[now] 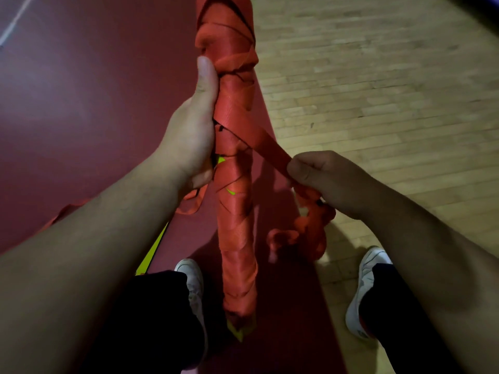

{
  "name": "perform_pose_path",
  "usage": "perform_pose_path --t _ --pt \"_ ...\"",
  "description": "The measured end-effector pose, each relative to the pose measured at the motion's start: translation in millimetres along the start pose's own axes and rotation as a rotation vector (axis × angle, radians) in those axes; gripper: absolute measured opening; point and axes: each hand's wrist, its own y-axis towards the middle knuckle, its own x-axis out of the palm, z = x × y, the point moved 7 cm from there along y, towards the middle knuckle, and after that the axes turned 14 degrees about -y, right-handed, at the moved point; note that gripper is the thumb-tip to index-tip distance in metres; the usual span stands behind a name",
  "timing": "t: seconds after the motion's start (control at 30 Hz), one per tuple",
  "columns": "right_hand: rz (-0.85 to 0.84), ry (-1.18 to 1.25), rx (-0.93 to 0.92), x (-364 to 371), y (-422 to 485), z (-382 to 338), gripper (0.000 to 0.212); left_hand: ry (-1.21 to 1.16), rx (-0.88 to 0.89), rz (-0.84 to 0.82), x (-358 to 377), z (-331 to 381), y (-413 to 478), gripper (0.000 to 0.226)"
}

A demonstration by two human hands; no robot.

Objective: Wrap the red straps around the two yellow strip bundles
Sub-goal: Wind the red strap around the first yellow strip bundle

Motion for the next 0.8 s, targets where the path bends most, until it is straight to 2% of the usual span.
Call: perform_pose_path --t 0.07,0.13,0.23,0.3,0.47,0.63,0.8 --pt "-0.009 0.012 0.028 4.7 3.3 4.0 0.032 -0.184 -0.072 -0.145 9.2 -3.6 -0.9 0.063" --pt "-0.028 0.033 0.031 13.7 5.3 5.6 0.042 -0.294 -0.133 -0.251 17.4 -7.3 -4.0 0.064" --pt "-0.056 0.066 0.05 31.4 6.7 6.0 0.065 -0.36 -0.172 -0.364 28.0 -9.5 -7.7 0.059" --pt "-0.06 0.126 0.062 39.9 6.7 6.9 0.066 -0.371 -0.18 -0.402 32.2 -9.0 -8.0 0.058" --pt "-0.124 0.433 0.187 67.2 1.2 4.9 0.047 -0.394 -0.178 -0.365 26.5 -10.7 -5.2 0.064" --pt "-0.075 0.632 0.252 76.0 -0.2 1.1 0.082 -0.377 -0.132 -0.272 16.4 -10.9 5.4 0.068" --pt "-0.099 0.627 0.276 78.5 -0.5 -1.4 0.087 -0.366 -0.131 -0.258 16.2 -14.0 9.7 0.072"
